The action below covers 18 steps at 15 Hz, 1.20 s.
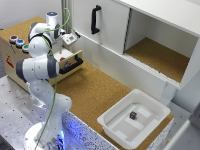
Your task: Go towards the pink block and lift it
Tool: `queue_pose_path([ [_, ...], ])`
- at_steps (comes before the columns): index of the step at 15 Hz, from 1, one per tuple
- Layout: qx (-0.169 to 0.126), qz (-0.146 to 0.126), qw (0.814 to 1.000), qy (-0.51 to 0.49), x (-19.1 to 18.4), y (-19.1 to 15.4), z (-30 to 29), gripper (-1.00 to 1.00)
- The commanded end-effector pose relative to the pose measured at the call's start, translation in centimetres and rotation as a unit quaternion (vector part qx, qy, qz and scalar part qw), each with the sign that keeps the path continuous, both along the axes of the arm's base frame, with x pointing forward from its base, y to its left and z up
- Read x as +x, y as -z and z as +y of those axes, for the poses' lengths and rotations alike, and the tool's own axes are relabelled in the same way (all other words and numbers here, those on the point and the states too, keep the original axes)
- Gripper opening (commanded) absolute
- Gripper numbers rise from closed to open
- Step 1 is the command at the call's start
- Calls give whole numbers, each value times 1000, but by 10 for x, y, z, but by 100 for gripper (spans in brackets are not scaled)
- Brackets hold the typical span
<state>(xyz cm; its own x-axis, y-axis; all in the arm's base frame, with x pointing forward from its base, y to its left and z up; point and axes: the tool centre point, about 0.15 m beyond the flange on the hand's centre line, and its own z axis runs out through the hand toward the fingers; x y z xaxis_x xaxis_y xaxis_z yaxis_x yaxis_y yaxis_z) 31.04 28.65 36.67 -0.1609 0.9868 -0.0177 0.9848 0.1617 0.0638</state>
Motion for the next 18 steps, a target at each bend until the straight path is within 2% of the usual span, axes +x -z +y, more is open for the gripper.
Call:
queue_pose_path([
  [1, 20, 3, 999, -24, 31, 31, -19, 100],
  [3, 34, -12, 999, -29, 40, 35, -18, 100],
  [6, 39, -20, 998, -43, 54, 44, -10, 100],
  [9, 29, -13, 998, -50, 64, 52, -3, 100],
  [11, 13, -10, 998, -59, 63, 56, -3, 100],
  [12, 8, -11, 998, -56, 65, 57, -5, -100],
  [18, 7, 5, 1000, -26, 64, 39, -11, -100],
])
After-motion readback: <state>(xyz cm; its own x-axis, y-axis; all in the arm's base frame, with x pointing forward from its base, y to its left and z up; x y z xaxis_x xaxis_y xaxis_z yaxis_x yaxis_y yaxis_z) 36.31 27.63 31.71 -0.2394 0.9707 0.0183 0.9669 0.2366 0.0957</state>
